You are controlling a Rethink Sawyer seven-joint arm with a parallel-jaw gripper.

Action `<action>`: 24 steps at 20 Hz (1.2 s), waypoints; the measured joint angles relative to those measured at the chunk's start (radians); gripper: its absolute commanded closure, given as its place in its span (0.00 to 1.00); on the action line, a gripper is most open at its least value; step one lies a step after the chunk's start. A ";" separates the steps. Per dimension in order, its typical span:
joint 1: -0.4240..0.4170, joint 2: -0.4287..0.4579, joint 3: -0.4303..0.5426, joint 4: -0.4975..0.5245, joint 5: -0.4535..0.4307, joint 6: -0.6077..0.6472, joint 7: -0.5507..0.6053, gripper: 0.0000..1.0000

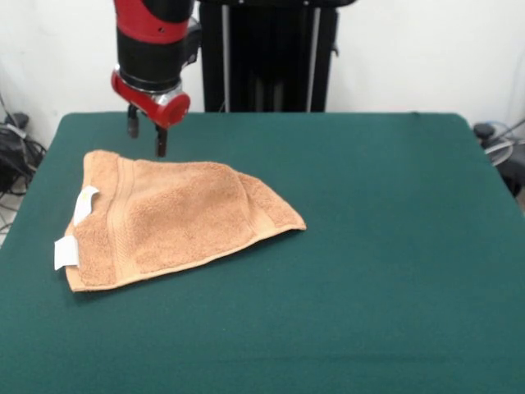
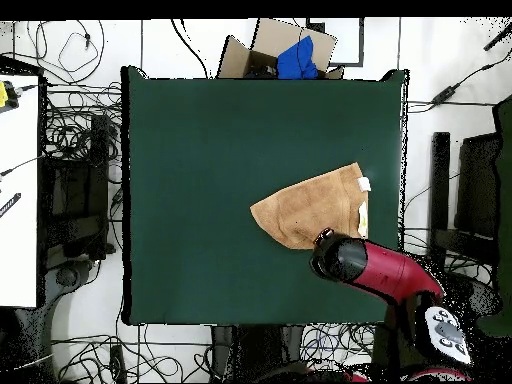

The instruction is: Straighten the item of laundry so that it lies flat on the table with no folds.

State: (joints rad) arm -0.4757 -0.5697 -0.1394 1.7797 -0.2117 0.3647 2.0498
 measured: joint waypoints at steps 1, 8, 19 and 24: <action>0.000 0.000 0.000 0.008 0.004 -0.003 0.000 0.00; 0.002 0.000 0.000 0.054 0.035 -0.054 0.000 0.00; 0.029 -0.001 0.000 0.105 0.089 -0.139 0.000 0.00; 0.031 -0.001 0.000 0.127 0.104 -0.160 0.000 0.00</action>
State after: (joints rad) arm -0.4450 -0.5703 -0.1395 1.9063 -0.1076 0.2045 2.0498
